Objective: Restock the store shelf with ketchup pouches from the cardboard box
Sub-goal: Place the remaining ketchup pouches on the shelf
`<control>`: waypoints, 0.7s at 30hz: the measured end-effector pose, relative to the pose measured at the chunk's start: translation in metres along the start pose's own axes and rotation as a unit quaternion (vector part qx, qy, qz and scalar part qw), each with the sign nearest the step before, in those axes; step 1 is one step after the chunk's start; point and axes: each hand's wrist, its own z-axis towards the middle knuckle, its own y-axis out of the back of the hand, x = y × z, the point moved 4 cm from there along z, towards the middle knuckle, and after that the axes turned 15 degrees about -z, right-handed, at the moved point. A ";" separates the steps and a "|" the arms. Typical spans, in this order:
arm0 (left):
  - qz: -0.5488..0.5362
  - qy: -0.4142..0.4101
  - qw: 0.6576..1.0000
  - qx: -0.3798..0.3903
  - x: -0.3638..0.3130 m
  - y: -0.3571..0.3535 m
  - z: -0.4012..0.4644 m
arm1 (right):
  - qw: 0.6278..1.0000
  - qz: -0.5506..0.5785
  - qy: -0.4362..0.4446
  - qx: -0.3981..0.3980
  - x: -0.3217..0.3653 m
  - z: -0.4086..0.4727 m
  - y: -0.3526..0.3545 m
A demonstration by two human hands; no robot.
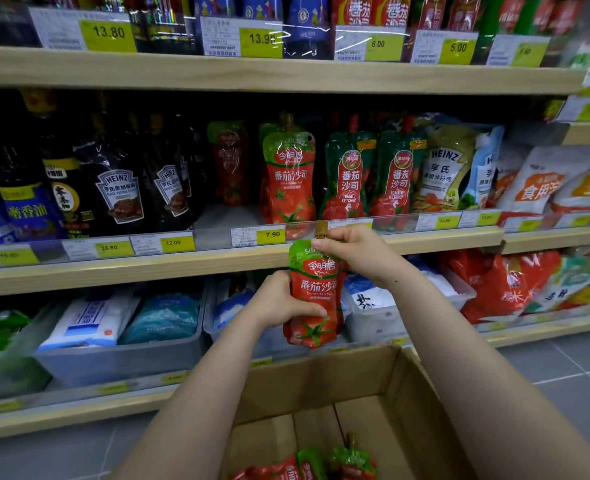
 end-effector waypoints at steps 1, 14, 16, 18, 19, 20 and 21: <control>0.000 0.001 1.000 0.002 0.000 -0.001 0.000 | 1.000 0.003 -0.004 -0.002 0.001 -0.001 0.002; -0.006 0.000 1.000 0.026 -0.001 0.000 -0.006 | 0.998 -0.007 0.029 -0.054 0.011 0.005 0.010; -0.009 -0.006 1.000 0.026 0.002 0.000 -0.006 | 0.998 0.005 0.022 -0.060 0.011 0.003 0.011; -0.016 -0.008 1.000 0.018 0.002 0.002 -0.005 | 0.997 0.021 0.018 -0.070 0.011 0.003 0.014; -0.019 -0.009 1.000 0.012 0.002 0.004 -0.004 | 0.997 0.029 0.018 -0.066 0.011 0.003 0.014; -0.018 -0.012 1.000 0.005 0.000 0.007 -0.004 | 0.998 0.041 0.019 -0.052 0.011 0.003 0.014; -0.016 -0.016 1.000 -0.005 -0.004 0.010 -0.004 | 0.998 0.056 0.017 -0.026 0.010 0.003 0.012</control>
